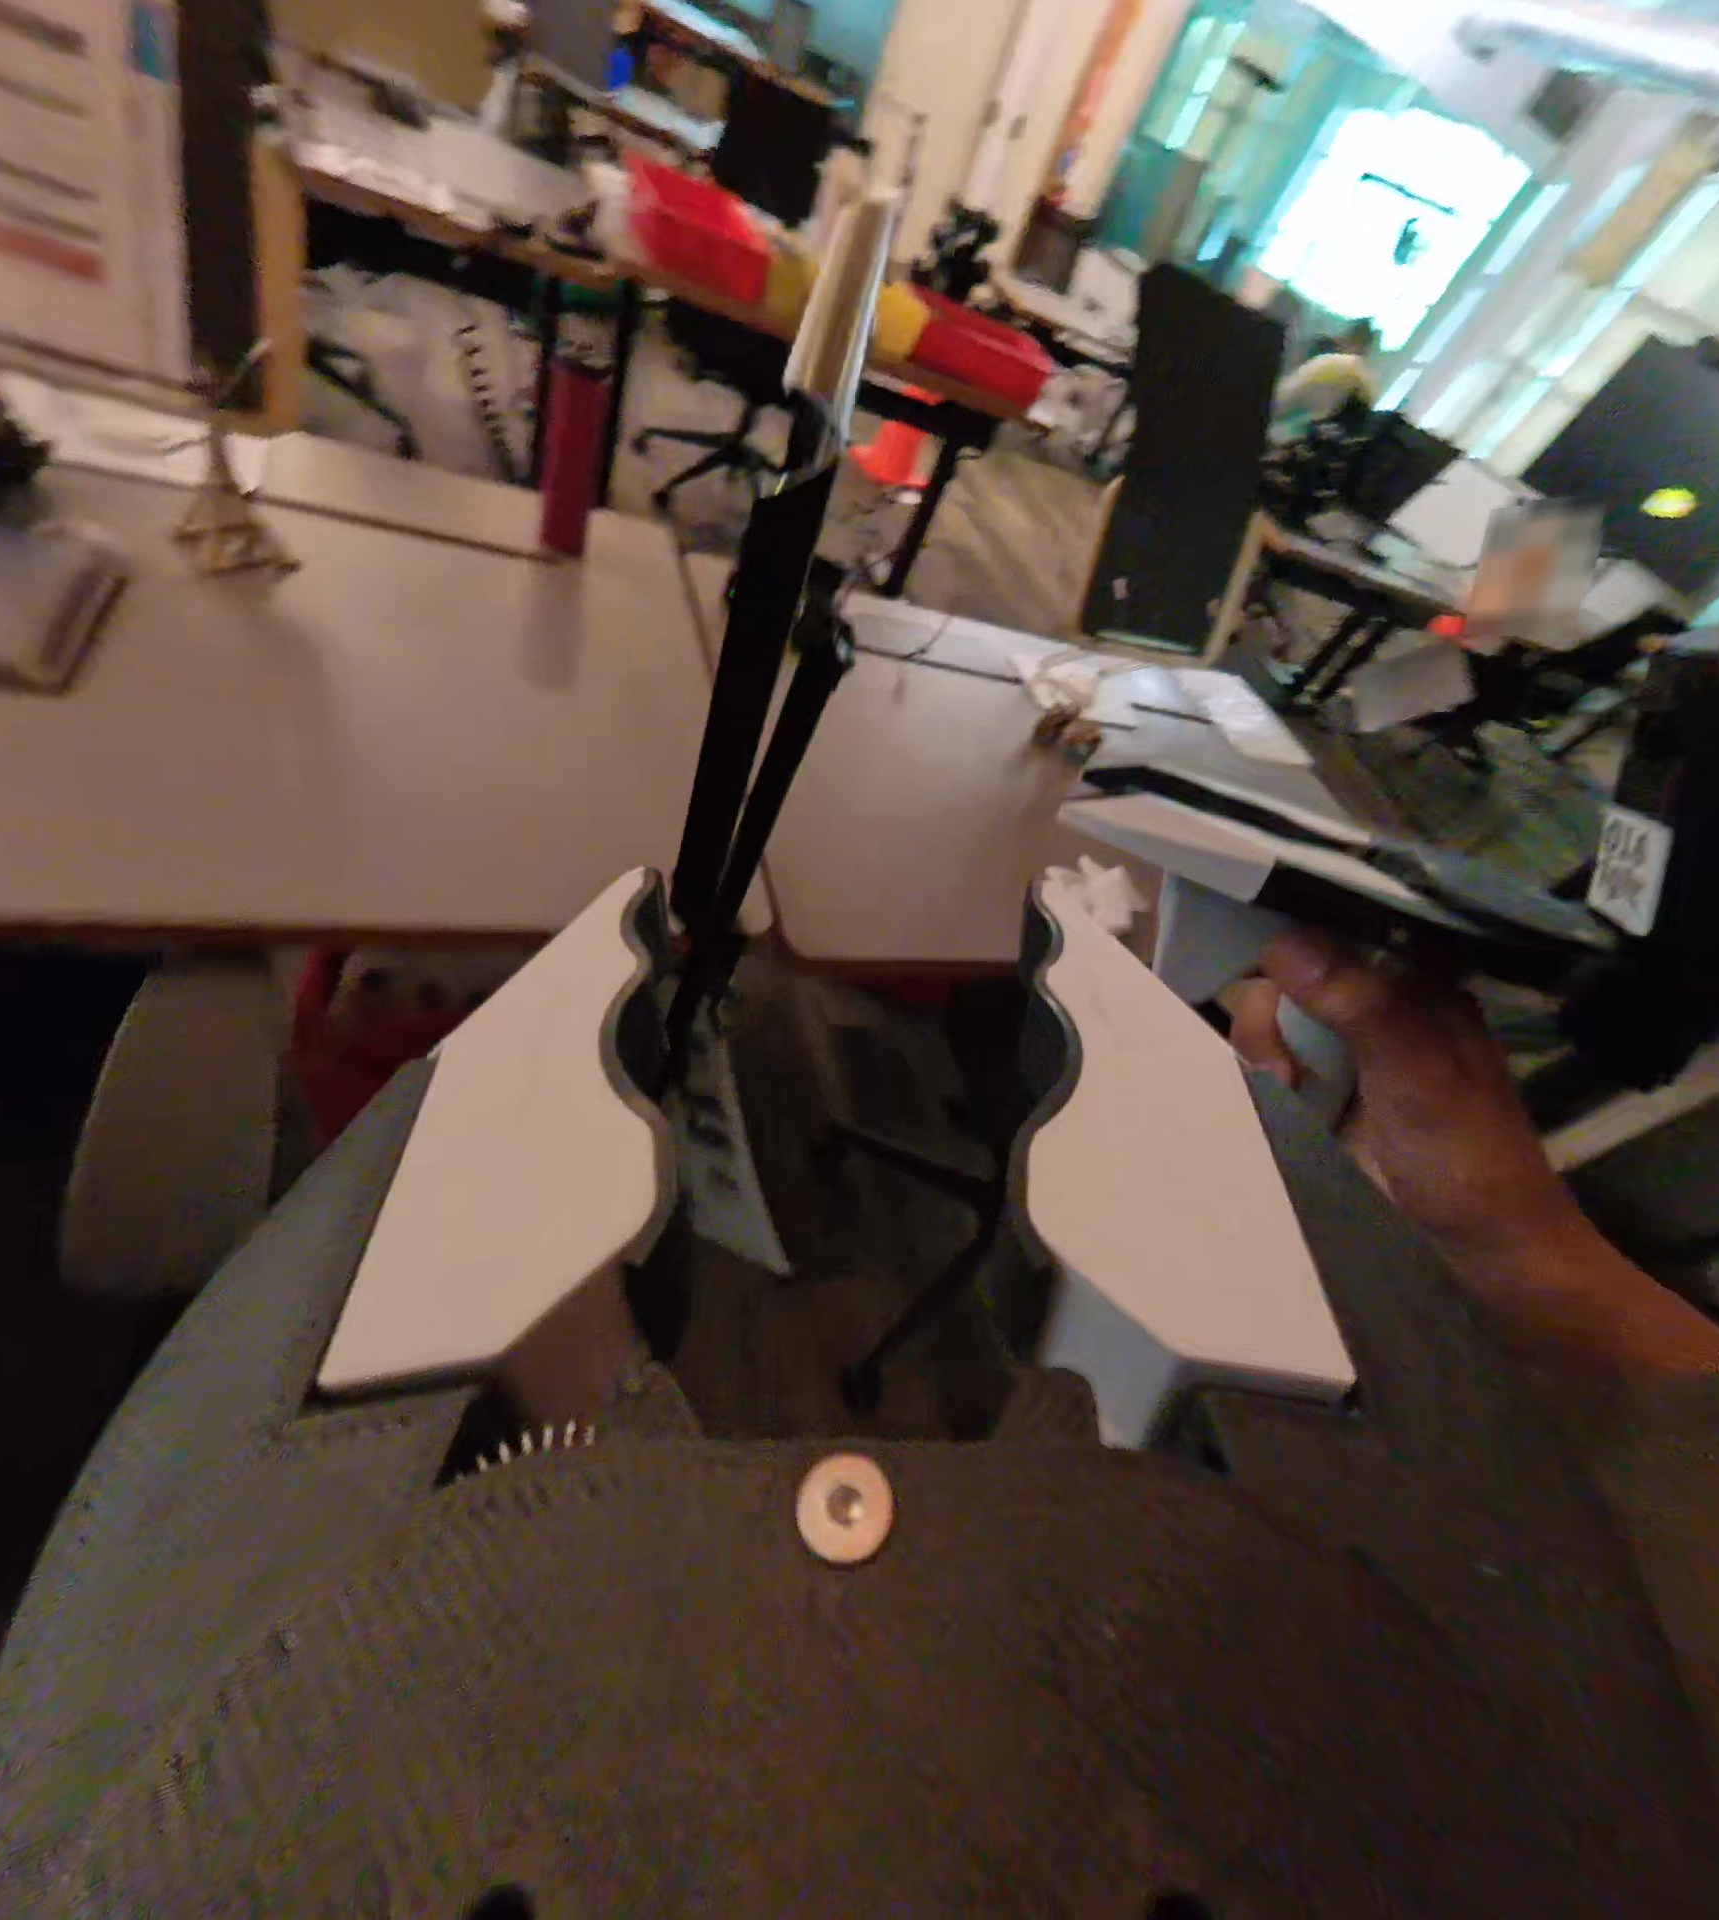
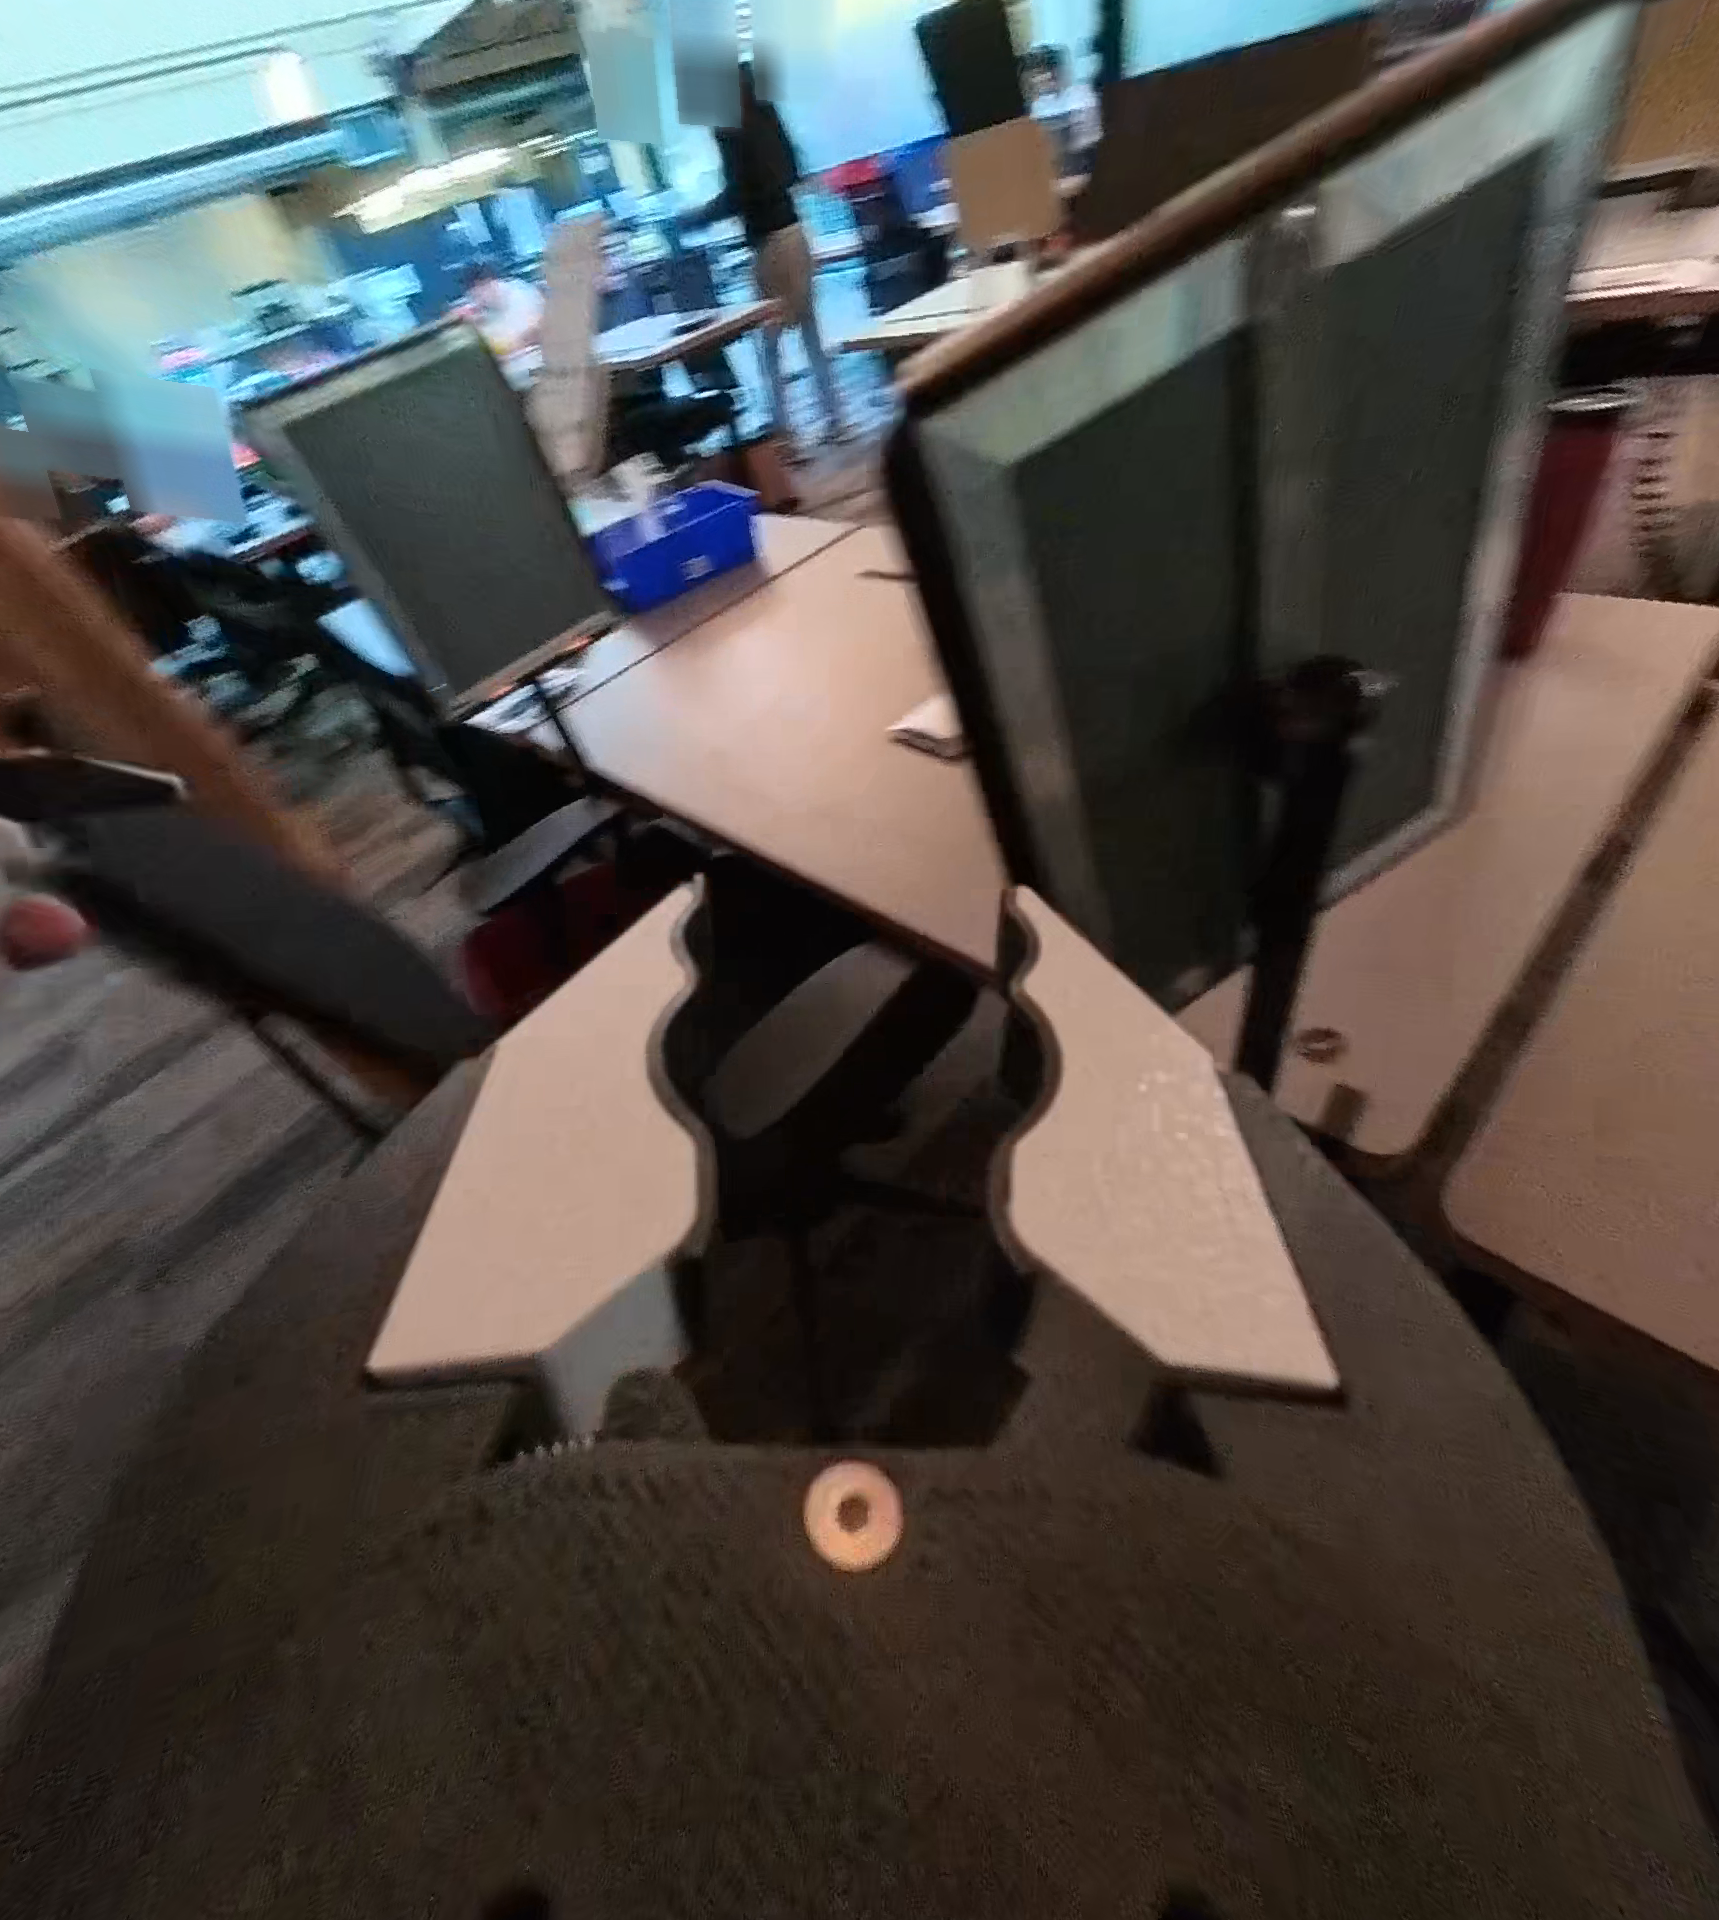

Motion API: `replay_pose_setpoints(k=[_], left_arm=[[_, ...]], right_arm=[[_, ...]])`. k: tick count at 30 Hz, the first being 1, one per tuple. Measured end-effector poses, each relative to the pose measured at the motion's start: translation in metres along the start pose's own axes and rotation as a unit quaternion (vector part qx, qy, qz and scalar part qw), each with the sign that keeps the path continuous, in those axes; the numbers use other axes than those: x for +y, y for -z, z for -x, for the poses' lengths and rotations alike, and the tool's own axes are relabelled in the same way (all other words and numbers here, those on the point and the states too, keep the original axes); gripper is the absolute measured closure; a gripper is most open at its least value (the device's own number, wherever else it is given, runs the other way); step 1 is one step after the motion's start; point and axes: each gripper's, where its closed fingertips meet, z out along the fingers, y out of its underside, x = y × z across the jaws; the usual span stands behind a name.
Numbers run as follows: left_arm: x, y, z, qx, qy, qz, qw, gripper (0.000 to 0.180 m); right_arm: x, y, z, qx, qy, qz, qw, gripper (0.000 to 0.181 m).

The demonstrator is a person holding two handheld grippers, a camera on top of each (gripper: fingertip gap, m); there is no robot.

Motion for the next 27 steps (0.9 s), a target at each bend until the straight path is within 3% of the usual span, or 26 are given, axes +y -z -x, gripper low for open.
replay_pose_setpoints(k=[10, 17, 21, 23, 27], left_arm=[[-0.171, -0.12, 0.068, 0.183, 0.022, -0.058, 0.981, 0.112], [-0.239, -0.135, -0.002, 0.321, -0.014, -0.075, 0.944, 0.106], [-0.26, -0.155, -0.058, 0.367, -0.028, -0.076, 0.927, 0.104], [-0.267, -0.182, -0.079, 0.355, -0.041, -0.066, 0.932, 0.104], [-0.282, -0.257, -0.11, 0.284, -0.026, -0.042, 0.958, 0.103]], right_arm=[[-0.078, -0.041, -0.175, 0.258, -0.072, -0.076, 0.96, 0.116], [-0.019, 0.017, -0.413, 0.476, -0.141, -0.07, 0.865, 0.109], [0.032, 0.062, -0.535, 0.49, -0.222, -0.1, 0.837, 0.108], [0.066, 0.076, -0.59, 0.499, -0.227, -0.06, 0.834, 0.107], [0.153, 0.09, -0.678, 0.483, -0.207, 0.092, 0.846, 0.101]])
